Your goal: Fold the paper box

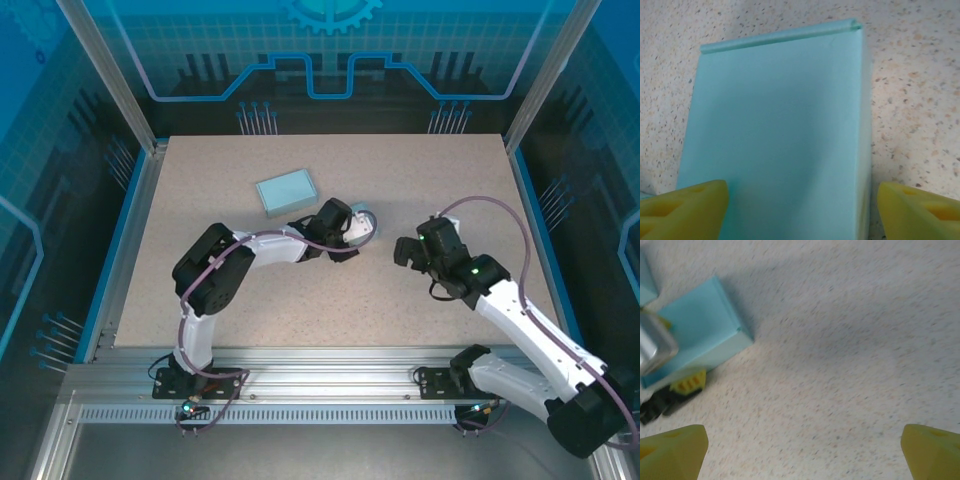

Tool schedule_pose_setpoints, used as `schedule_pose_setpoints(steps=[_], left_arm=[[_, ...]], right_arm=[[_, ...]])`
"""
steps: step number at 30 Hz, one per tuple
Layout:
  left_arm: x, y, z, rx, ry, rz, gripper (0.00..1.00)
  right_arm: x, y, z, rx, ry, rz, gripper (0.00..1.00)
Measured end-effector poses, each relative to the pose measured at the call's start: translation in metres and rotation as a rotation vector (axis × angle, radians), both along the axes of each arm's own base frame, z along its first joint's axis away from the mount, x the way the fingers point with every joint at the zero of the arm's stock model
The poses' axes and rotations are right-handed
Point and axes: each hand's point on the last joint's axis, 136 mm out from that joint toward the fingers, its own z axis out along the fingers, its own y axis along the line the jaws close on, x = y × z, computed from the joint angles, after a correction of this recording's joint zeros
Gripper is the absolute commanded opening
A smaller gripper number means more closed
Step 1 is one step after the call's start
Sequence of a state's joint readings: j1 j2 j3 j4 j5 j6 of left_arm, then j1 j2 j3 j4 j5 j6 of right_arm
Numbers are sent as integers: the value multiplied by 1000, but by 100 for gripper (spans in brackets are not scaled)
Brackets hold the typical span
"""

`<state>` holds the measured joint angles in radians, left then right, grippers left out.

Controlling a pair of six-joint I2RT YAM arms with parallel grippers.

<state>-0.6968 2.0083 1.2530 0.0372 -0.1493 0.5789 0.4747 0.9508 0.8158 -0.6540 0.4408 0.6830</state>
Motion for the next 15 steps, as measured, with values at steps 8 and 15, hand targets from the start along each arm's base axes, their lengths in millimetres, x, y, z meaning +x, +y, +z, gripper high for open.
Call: schedule_pose_setpoints(steps=[8,15], left_arm=[[-40,31,60,-110,-53,30,99],[-54,96,133,-307,-209,224,99]], right_arm=[[9,-41,13,-93,-143,-79,100],[14,-58,1,-182,-241,-78,100]])
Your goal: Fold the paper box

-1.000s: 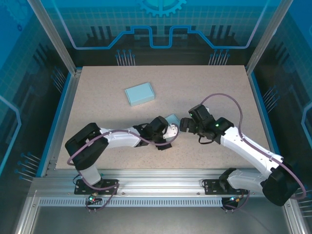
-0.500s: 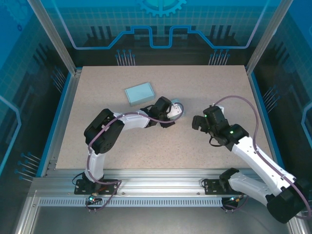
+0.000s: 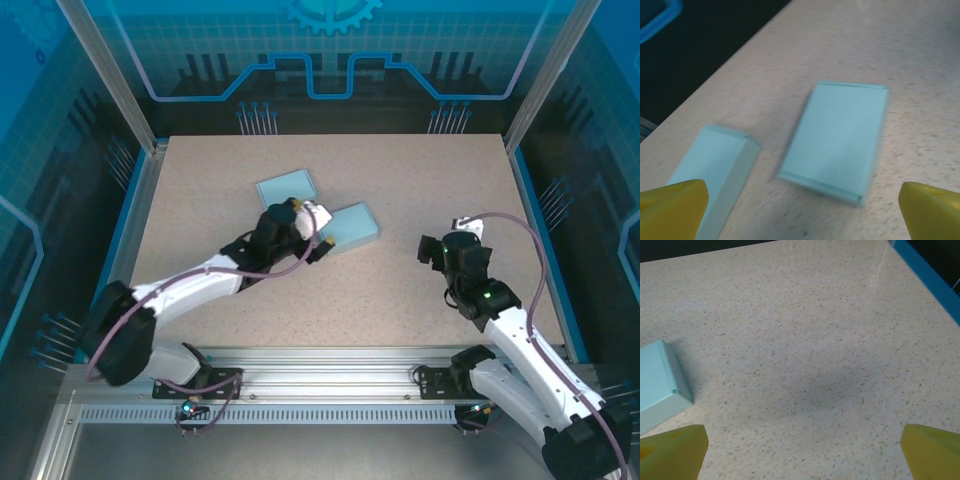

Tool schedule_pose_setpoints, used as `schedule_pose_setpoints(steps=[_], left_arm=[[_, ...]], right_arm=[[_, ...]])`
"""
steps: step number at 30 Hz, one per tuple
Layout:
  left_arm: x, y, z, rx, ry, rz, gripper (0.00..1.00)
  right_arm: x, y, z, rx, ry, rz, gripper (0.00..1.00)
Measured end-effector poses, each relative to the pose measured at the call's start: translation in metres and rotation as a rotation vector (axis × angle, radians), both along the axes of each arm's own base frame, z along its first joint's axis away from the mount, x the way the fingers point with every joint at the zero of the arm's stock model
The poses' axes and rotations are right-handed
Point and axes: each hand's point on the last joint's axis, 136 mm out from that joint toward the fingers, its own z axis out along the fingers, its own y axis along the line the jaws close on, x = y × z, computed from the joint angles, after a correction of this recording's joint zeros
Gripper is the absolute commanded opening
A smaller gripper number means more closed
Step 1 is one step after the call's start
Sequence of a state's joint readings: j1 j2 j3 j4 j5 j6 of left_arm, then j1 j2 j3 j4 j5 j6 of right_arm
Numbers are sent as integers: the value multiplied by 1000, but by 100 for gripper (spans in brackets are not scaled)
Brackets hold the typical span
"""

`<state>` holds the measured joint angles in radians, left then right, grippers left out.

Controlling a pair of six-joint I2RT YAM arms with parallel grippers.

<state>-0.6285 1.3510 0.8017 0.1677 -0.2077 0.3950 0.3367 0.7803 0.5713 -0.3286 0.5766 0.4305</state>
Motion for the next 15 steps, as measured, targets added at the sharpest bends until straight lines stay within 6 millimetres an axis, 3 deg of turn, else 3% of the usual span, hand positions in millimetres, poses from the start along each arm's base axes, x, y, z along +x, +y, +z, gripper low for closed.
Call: schedule_pose_setpoints(steps=[8,15], left_arm=[[-14,129,-22,-103,-2,411,99],[-23,207,-37,-209,-23,668,99]], right_arm=[[19,-8,-13,-97,-27,14,100],[29,-16,-36,-145,-39,34,100]])
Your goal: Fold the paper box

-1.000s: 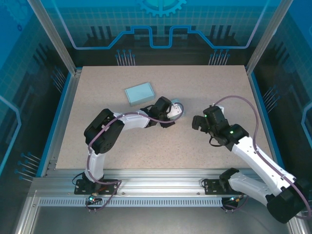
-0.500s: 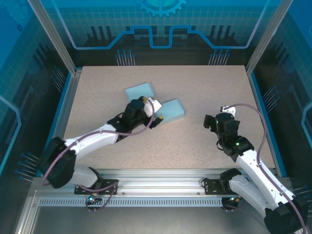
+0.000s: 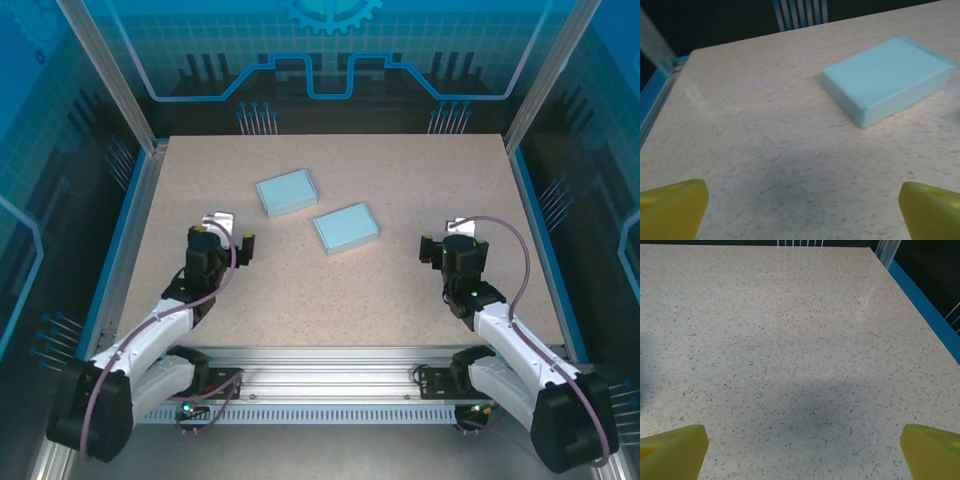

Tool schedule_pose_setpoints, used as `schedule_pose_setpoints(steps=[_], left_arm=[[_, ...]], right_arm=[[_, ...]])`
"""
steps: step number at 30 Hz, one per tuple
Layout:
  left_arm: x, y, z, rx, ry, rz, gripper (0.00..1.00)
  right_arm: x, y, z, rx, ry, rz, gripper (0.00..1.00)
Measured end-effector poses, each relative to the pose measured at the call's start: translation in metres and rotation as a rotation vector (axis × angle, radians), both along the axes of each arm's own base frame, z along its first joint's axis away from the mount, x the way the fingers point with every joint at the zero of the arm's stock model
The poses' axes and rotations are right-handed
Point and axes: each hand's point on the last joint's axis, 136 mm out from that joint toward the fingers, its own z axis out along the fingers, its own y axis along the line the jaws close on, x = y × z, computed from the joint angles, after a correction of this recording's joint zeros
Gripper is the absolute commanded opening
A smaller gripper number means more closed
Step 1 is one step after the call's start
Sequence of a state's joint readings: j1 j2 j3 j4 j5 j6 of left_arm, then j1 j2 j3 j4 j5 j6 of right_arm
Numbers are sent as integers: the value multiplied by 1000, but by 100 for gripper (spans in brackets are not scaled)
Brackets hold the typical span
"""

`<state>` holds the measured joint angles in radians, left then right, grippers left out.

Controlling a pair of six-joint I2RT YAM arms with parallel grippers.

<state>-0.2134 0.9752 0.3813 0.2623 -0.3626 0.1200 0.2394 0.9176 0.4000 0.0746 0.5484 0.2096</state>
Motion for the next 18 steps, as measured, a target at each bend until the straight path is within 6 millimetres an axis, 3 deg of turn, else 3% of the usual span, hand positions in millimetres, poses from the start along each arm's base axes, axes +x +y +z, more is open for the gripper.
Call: schedule_pose_setpoints(steps=[4,10,18], left_arm=[[-1,21,-16,-20,0,67,99],[7,36,-41,-40,10,103,99],[24,24,-47,-73,-33,27,99]], right_arm=[[10,-12,-2,10,-20,-26,100],[23,-18,-5,27,-44,-29,100],[34,-12,-11,18,-57,19,100]])
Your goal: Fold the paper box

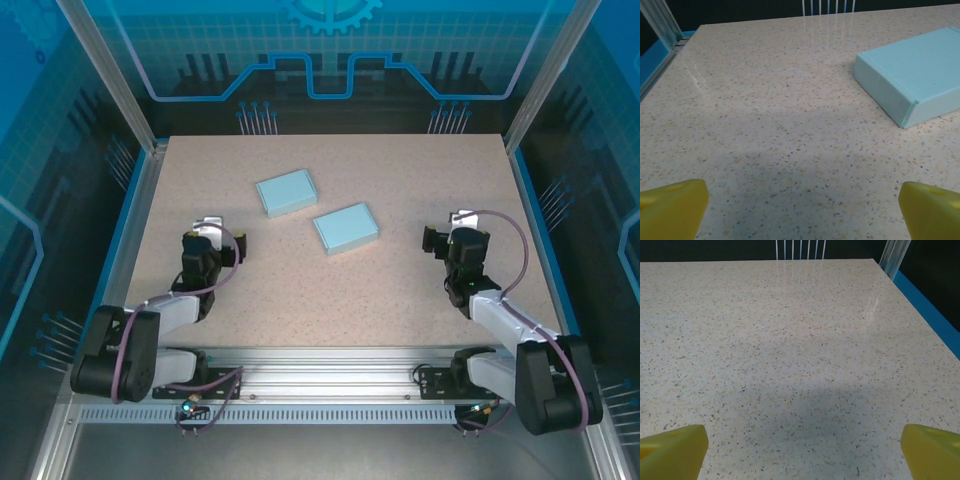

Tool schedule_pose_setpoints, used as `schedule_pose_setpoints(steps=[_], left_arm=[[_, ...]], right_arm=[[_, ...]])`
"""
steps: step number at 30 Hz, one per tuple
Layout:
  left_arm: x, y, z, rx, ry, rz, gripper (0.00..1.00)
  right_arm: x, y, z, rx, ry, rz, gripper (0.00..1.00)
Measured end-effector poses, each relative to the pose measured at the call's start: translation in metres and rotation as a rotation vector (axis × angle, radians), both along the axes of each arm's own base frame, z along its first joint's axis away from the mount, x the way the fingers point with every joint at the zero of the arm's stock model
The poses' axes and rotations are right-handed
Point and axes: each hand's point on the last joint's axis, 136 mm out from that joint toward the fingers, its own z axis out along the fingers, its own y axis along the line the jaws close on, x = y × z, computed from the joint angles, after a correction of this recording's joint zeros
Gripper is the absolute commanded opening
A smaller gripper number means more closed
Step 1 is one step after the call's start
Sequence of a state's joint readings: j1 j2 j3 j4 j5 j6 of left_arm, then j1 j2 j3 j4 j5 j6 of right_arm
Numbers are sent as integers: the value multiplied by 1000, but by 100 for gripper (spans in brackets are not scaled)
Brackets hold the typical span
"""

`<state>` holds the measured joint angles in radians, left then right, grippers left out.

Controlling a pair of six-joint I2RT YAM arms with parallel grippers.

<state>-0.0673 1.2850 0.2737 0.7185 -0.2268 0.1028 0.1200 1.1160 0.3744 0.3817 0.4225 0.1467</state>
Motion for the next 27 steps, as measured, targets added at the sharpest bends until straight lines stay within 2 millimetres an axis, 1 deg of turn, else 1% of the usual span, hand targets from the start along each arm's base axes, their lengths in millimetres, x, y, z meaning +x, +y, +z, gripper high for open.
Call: schedule_pose_setpoints(steps=[3,6,7,9,13,15,18,21,24,27], left_arm=[[2,-7,2,-14,-11,-35,99],[8,-15,14,-45,-83,-73,99],[11,-16,14,-55,-100,-81,99],[15,-17,9,-63,-108,-83,99],[18,-18,-18,-62,-56,-83,99],[19,-18,-25,-62,-27,-81,99],[32,-15,-17,-86,-27,-74,99],[44,-3,-3,-116,-60,-47,99],[44,0,-5,-128,-52,-41,99],[43,-2,-9,-136,-34,-48,99]], right_arm=[[1,1,-4,-2,-3,14,100],[3,2,-8,0,2,27,100],[4,3,-9,3,1,33,100],[5,5,-11,7,0,47,100],[9,11,-10,13,-13,79,100],[11,13,-9,13,-18,91,100],[13,17,-9,16,-23,115,100],[16,22,-10,20,-30,146,100],[20,29,-12,21,-35,189,100],[22,36,-20,15,-13,234,100]])
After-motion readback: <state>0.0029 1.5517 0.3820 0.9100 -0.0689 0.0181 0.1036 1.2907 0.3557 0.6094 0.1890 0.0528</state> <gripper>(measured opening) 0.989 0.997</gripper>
